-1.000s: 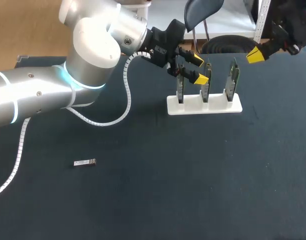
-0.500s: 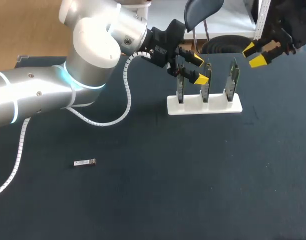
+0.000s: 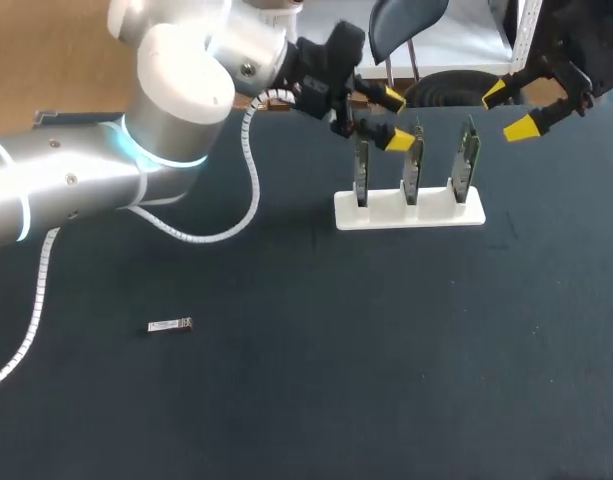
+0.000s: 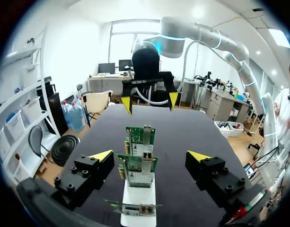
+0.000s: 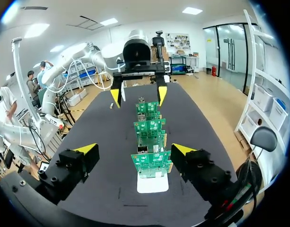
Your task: Pick up the optical module with the left hand, and insert it into the network port with the right hand.
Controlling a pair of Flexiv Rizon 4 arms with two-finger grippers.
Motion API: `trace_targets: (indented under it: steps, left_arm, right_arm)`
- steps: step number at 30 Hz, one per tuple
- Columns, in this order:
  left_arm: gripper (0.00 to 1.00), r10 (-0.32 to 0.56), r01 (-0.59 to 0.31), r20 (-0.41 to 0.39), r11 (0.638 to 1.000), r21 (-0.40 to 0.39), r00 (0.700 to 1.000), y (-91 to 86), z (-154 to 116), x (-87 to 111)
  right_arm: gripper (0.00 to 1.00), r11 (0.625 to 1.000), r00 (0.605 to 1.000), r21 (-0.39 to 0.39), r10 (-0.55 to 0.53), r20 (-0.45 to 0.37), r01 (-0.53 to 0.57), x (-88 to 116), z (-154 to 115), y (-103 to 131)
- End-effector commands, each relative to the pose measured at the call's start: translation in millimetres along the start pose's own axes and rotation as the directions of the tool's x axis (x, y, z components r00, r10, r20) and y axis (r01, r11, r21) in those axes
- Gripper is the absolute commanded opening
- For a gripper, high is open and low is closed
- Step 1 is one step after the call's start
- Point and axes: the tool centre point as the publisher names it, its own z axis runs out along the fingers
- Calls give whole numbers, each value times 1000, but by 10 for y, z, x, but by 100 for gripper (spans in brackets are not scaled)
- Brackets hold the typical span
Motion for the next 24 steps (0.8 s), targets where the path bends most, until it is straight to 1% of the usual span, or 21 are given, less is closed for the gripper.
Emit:
trace_targets:
  steps: [1,4,6,9,11,14,17,19,21,23,24]
  left_arm:
    - [100,27,-27,16,999,-33,999,-90,-240,-120]
    - [100,74,-71,36,994,-81,997,-98,-453,-253]
    - [100,109,-105,30,989,-108,994,-126,-615,-318]
    - [100,151,-151,-11,977,-152,988,-199,-888,-335]
    - [100,177,-187,-66,962,-201,982,-268,-1078,-287]
    - [100,168,-212,-182,941,-262,969,-391,-1374,-122]
    - [100,130,-228,-299,919,-321,945,-537,-1680,80]
    - [100,87,-238,-387,901,-362,918,-641,-1897,243]
    - [100,33,-228,-439,888,-400,898,-742,-2104,418]
    - [100,-31,-219,-496,872,-437,868,-845,-2279,605]
    - [100,-62,-207,-510,868,-452,858,-901,-2354,691]
  right_arm:
    - [100,1000,1000,7,0,-1,0,-2,8,26]
    - [100,1000,1000,7,0,-1,0,-2,8,26]
    - [100,1000,1000,7,0,-1,0,-2,8,26]
    - [100,1000,1000,7,0,-1,0,-2,8,26]
    - [100,1000,1000,7,0,-1,0,-2,8,26]
    - [100,1000,1000,7,0,-1,0,-2,8,26]
    - [100,1000,1000,7,0,-1,0,-2,8,26]
    - [100,1000,1000,7,0,-1,0,-2,8,26]
    - [100,1000,1000,7,0,-1,0,-2,8,26]
    - [100,1000,1000,7,0,-1,0,-2,8,26]
    - [100,1000,1000,7,0,-1,0,-2,8,26]
